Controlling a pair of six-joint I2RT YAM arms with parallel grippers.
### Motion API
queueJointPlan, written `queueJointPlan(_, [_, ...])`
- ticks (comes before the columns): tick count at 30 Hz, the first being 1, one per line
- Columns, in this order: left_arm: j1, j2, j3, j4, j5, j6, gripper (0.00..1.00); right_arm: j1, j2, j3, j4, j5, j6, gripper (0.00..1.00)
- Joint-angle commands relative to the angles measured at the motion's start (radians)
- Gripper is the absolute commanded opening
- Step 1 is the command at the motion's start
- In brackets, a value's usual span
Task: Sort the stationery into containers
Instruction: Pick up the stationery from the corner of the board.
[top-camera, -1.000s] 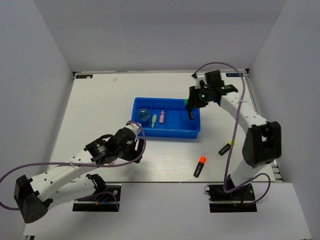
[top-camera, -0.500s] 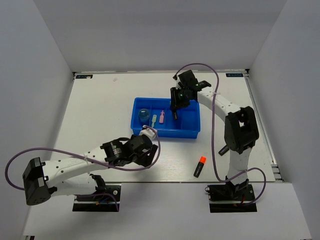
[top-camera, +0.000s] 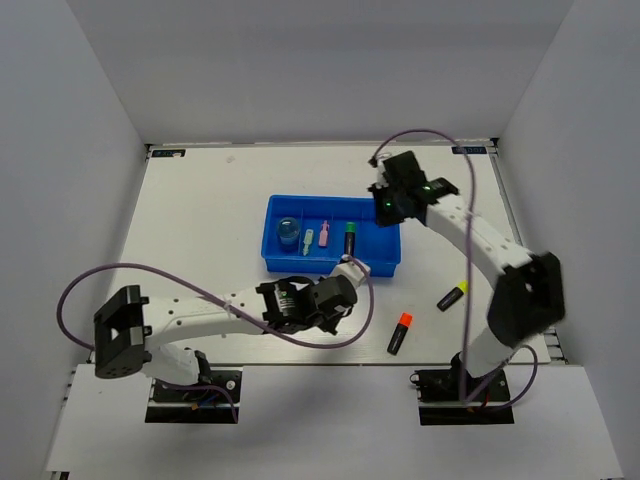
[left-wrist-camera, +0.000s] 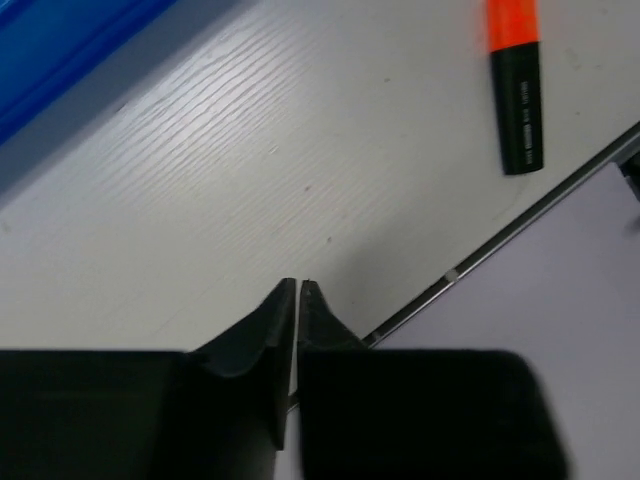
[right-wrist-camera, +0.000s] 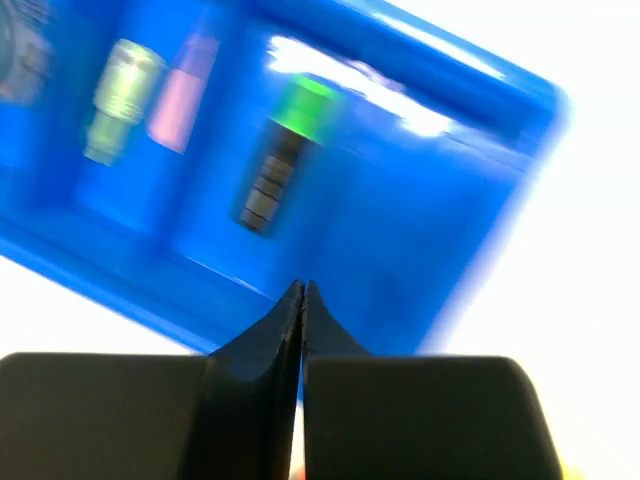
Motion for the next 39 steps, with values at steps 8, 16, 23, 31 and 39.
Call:
queueJointPlan(8, [-0.102,0.377,0.292,0.21,0.081,0.043,0.79,-0.194,-0.398,-0.379,0.048,0.334,-0.175,0.0])
queueJointPlan(16, [-0.14,0.583,0.438,0.237,0.047,0.01,0.82,-0.32,-0.476,-0.473,0.053,0.199,-0.099,0.0])
queueJointPlan(23, [-0.142,0.65,0.445,0.249,0.029,-0.017,0.81,-0.384,-0.493,-0.487,0.056,0.127,-0.091,0.0])
queueJointPlan(31, [-0.142,0.735,0.491,0.197,-0.01,-0.063,0.61,-0.442,-0.513,-0.491,0.042,0.052,-0.082,0.0])
queueJointPlan(39, [-0.142,0.717,0.425,0.162,-0.002,-0.095,0.15,-0.482,-0.527,-0.493,0.027,-0.034,-0.074,0.01])
